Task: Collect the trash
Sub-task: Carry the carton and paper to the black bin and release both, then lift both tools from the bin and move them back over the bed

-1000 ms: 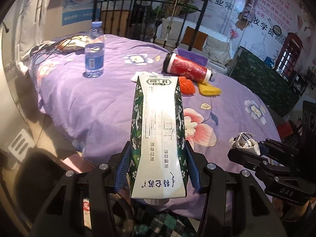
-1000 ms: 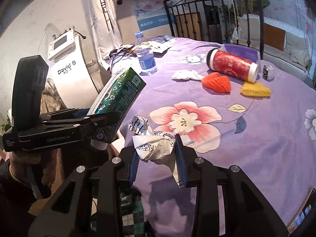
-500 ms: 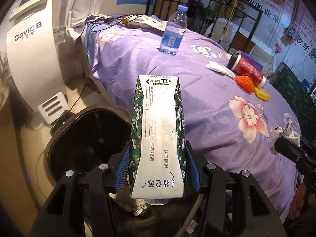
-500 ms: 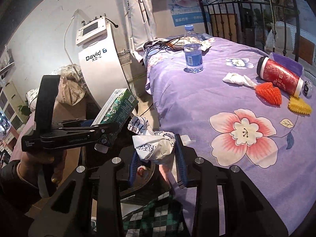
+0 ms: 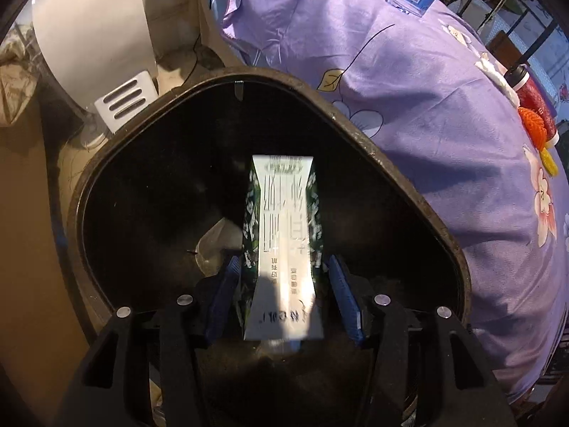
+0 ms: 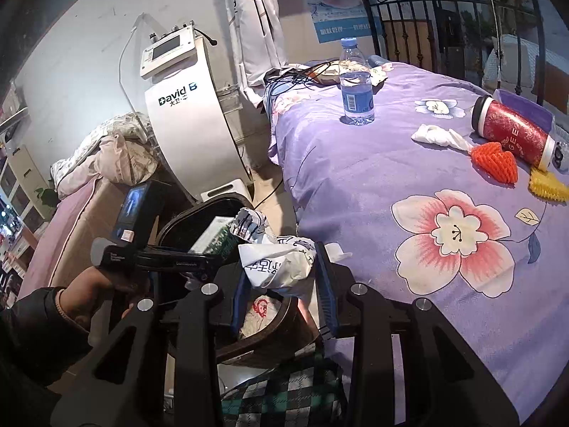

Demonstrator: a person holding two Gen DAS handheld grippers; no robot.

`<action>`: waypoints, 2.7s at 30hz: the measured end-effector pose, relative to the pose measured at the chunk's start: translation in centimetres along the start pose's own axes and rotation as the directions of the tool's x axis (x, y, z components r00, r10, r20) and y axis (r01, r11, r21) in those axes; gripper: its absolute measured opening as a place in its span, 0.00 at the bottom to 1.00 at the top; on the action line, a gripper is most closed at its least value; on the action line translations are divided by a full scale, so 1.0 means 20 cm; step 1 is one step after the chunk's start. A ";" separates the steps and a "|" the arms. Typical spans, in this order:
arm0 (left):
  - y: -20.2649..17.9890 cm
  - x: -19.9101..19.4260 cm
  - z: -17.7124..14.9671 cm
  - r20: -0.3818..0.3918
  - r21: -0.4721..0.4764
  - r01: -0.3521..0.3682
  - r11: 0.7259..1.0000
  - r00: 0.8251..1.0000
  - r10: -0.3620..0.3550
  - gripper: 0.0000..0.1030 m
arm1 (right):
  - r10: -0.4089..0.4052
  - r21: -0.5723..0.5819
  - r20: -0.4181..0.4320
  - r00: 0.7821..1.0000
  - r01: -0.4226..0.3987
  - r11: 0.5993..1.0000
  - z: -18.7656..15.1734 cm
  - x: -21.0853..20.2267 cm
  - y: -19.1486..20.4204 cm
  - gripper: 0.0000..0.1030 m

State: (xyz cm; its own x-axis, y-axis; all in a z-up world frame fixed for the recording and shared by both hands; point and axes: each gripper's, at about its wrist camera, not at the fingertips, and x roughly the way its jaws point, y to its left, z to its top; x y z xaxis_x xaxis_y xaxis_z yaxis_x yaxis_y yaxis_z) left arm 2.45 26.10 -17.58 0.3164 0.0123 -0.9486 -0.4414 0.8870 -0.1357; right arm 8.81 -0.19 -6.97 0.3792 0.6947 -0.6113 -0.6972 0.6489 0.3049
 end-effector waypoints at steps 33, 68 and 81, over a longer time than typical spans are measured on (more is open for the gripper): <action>0.19 -0.54 0.14 0.415 -0.149 -0.040 0.988 0.904 0.100 0.82 | 0.317 -0.045 -0.278 0.907 -0.342 0.939 -0.02 0.61 0.42 0.33; 0.19 -0.45 0.15 0.390 -0.132 0.019 0.991 0.920 0.035 0.82 | 0.229 -0.136 -0.243 0.943 -0.267 0.954 -0.04 0.60 0.47 0.80; -0.26 -0.36 0.13 0.329 0.102 0.115 0.988 0.934 -0.142 0.84 | 0.149 0.011 -0.100 0.984 -0.148 0.989 0.01 0.31 0.14 0.82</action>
State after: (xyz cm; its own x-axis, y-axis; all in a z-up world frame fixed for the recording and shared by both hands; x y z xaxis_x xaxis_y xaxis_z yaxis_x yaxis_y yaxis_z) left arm 4.74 22.57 -9.23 0.6341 0.0369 -0.7724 -0.3139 0.9252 -0.2134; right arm 9.28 5.95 -9.79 0.2090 0.7490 -0.6288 -0.7392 0.5419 0.3998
